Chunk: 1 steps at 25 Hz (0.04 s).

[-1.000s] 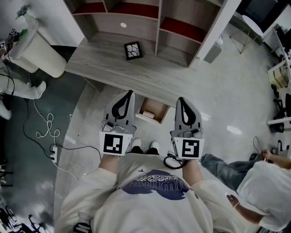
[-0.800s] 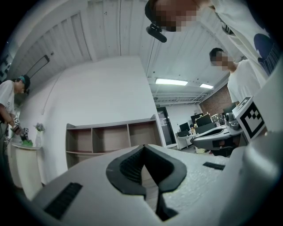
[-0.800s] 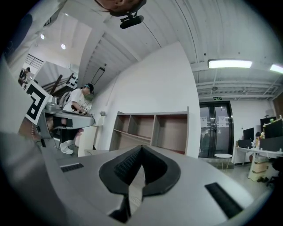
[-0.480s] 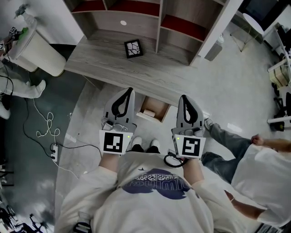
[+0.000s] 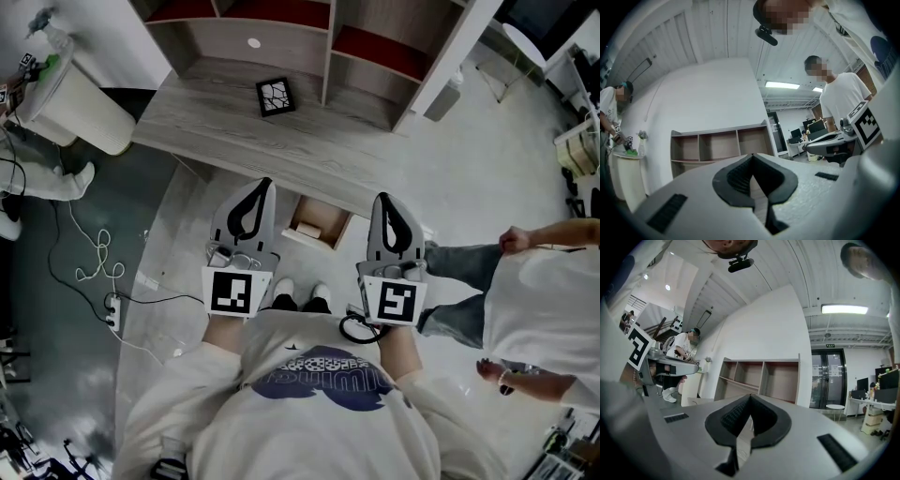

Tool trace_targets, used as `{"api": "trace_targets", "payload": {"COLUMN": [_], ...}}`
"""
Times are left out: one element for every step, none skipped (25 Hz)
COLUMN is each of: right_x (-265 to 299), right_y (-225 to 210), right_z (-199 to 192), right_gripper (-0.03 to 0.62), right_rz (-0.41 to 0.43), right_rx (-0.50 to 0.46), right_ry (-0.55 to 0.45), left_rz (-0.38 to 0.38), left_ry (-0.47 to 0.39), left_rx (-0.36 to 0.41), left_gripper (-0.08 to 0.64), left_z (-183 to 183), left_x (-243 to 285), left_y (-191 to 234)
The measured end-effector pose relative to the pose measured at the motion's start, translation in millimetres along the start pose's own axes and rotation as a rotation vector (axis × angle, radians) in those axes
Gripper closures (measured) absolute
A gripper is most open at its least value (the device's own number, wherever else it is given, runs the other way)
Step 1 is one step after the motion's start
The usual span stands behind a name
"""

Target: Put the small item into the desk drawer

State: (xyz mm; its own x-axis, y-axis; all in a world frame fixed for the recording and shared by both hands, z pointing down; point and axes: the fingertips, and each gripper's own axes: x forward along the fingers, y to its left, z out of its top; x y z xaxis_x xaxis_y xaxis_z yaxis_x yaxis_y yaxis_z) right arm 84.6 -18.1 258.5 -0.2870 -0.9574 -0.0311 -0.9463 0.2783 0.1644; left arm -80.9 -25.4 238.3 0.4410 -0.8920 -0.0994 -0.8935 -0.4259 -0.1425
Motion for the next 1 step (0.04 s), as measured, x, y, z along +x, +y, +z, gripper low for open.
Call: {"api": "trace_targets", "payload": {"right_x": [1.0], "right_y": [-0.2], "right_z": [-0.1], "right_gripper": [0.595], "right_rz": [-0.001], "right_rx": [-0.001], "right_ry": [0.000], "left_rz": [0.000], "left_ry": [0.002], "left_rx": [0.001], "left_gripper": [0.553], "left_z": [-0.4], "left_x": [0.8], "left_y": [0.6]}}
